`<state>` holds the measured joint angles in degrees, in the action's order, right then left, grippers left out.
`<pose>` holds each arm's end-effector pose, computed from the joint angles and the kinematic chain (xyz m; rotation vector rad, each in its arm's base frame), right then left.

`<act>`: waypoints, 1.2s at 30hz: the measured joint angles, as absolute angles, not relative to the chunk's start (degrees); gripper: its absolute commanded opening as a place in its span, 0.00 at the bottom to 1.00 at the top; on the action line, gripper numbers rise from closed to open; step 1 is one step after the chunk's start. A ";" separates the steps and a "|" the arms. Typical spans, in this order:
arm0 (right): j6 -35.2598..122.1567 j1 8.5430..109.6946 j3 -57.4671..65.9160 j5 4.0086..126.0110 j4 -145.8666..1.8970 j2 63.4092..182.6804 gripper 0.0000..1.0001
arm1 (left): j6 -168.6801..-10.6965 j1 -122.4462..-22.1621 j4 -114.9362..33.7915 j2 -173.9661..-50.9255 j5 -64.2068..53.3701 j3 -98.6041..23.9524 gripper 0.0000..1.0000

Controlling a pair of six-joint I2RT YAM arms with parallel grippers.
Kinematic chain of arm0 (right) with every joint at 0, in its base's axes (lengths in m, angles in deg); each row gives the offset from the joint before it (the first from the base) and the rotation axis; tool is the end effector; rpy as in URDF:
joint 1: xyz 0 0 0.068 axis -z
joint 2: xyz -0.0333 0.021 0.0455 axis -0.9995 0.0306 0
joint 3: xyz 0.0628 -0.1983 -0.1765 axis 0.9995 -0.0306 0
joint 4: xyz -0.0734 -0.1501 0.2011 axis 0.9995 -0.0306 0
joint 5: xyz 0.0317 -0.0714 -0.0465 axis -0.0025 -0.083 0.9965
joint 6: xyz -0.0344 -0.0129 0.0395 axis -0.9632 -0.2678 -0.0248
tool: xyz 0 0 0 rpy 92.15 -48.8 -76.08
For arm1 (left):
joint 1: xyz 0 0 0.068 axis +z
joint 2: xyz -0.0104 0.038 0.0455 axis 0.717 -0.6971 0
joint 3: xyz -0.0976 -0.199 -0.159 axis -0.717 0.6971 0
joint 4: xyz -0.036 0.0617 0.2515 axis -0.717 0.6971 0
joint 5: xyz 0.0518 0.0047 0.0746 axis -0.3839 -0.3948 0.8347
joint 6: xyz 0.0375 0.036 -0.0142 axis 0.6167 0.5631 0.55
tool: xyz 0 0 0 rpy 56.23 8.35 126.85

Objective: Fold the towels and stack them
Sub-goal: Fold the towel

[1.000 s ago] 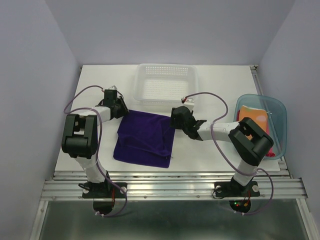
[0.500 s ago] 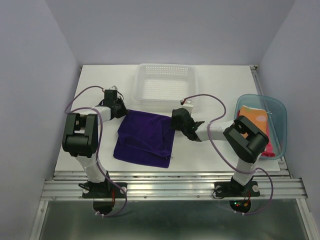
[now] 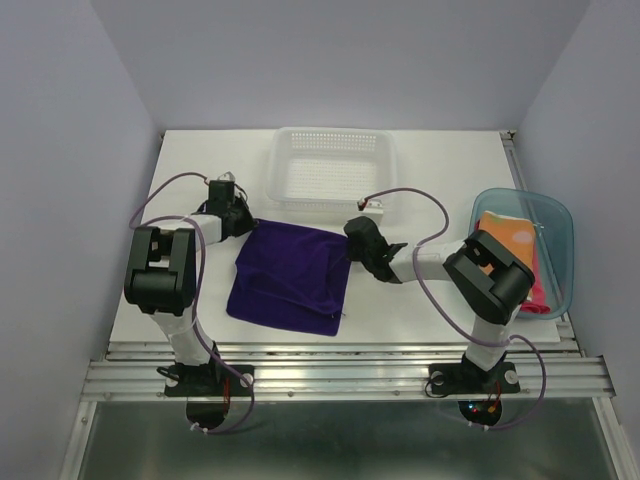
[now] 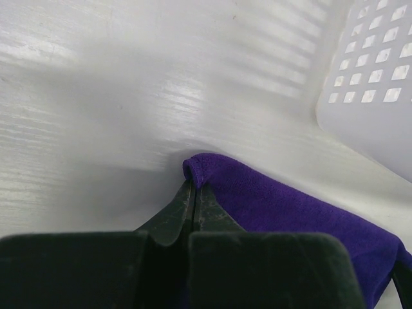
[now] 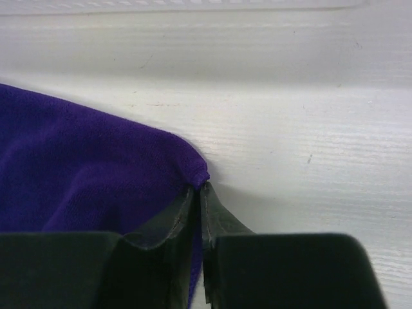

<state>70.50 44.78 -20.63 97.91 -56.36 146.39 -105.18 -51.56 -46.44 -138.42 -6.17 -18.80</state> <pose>0.2734 0.2382 0.1411 0.0515 2.1828 0.2729 0.3628 -0.0420 0.1616 -0.3416 2.2746 -0.4784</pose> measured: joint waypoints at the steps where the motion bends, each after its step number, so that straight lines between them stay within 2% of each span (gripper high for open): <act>1: 70.02 44.78 -20.63 97.99 -56.34 146.36 0.01 | -105.20 -51.56 -46.79 -138.29 -6.15 -18.50 0.00; 10: 59.29 44.83 -21.15 97.80 -56.89 142.89 0.01 | -105.27 -51.56 -49.39 -132.39 -7.70 -14.13 0.00; 21: 44.12 45.05 -22.09 82.43 -58.24 118.67 0.01 | -107.01 -51.61 -55.13 -100.28 -10.68 -1.43 0.00; 29: 42.48 45.05 -19.01 66.28 -64.78 107.52 0.01 | -110.38 -51.89 -54.50 -73.99 -11.88 0.17 0.00; 36: 45.26 45.05 -12.91 53.03 -68.52 99.83 0.01 | -113.94 -52.20 -51.03 -60.33 -13.69 -1.80 0.00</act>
